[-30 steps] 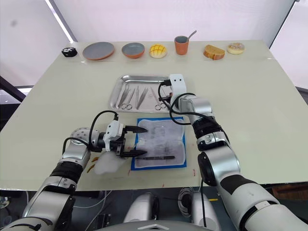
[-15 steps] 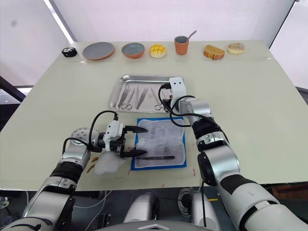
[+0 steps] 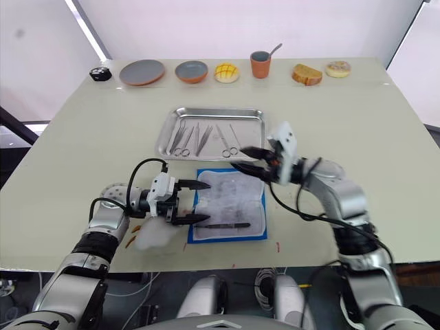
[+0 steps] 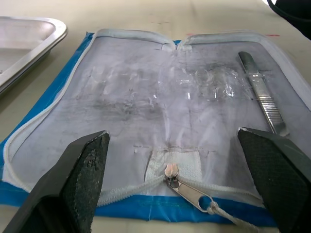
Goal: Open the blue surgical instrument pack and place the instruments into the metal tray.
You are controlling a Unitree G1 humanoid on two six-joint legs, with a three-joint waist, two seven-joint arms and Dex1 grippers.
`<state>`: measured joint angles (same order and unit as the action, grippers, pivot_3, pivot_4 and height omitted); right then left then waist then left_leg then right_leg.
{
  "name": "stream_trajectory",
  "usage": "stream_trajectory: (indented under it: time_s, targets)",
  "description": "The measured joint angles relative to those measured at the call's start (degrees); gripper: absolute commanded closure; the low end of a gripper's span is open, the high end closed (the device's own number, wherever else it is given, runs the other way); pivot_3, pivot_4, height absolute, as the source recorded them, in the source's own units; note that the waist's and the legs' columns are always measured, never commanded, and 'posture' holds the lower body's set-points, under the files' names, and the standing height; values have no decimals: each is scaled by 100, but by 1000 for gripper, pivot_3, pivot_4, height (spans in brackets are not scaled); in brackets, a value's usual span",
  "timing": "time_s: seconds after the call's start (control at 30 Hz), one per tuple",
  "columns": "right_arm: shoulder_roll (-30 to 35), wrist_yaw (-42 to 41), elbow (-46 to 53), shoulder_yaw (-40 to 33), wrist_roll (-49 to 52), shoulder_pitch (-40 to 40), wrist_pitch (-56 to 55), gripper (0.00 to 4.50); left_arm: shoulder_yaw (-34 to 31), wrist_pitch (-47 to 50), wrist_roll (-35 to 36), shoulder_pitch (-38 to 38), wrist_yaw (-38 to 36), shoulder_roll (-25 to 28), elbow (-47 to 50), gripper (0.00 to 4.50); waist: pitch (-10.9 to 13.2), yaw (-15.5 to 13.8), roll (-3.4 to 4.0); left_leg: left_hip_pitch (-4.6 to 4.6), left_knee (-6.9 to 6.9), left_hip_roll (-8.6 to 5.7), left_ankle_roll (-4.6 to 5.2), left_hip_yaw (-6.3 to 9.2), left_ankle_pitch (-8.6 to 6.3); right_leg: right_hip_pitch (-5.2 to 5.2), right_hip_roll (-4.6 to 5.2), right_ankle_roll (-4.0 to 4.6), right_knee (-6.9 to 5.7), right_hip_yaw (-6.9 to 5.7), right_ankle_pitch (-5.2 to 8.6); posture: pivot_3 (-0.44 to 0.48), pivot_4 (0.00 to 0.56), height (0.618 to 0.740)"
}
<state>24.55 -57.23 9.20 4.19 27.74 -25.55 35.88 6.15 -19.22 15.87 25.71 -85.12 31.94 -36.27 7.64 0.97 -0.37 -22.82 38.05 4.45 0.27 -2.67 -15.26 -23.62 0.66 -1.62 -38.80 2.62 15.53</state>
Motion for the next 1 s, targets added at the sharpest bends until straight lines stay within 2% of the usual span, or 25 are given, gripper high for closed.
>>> stream_trajectory:
  time_s: [0.07, 0.1, 0.27, 0.47, 0.67, 1.0]
  targets:
    - [622, -523, 158, -82, 85, 267, -134, 285, -6, -9, 0, 19, -32, 2, -51, 0, 1, 9, 2, 5, -1, 0, 0, 1, 0, 0, -4, 1, -2, 3, 0, 0, 150, 740]
    - [869, -739, 211, -110, 115, 366, -207, 69, -8, -14, 1, 25, -55, 1, -66, 0, 2, 6, 3, 6, -1, 0, 0, 3, 0, 0, -6, 1, -2, 3, 1, 0, 150, 740]
    - [1770, -1564, 555, -598, 473, 891, -440, 69, 14, -59, -2, 125, -152, -25, -194, 0, 4, -14, 2, 4, -1, 0, 0, 5, 0, 1, -9, 0, 1, 5, 1, 0, 150, 740]
    - [2832, -2192, 932, -1809, 1027, 1825, -483, 69, 12, -110, -3, 192, -281, -42, -332, 0, 4, -12, 2, 8, 0, 0, 0, 5, 0, 5, -9, 0, 1, 6, 1, 0, 150, 740]
    - [3134, -2281, 1258, -2325, 1350, 2340, -444, 69, 25, -112, -3, 246, -338, -52, -390, 0, 6, -16, 0, 9, 1, 0, 0, 6, 0, 7, -9, -1, 2, 6, 1, 0, 150, 740]
    - [3304, -2046, 1691, -2790, 1768, 2601, -179, 69, 70, -149, -3, 391, -433, -51, -602, 0, 7, -20, -3, 9, 2, 0, 0, 8, 0, 7, -10, 0, 1, 5, 1, 0, 150, 740]
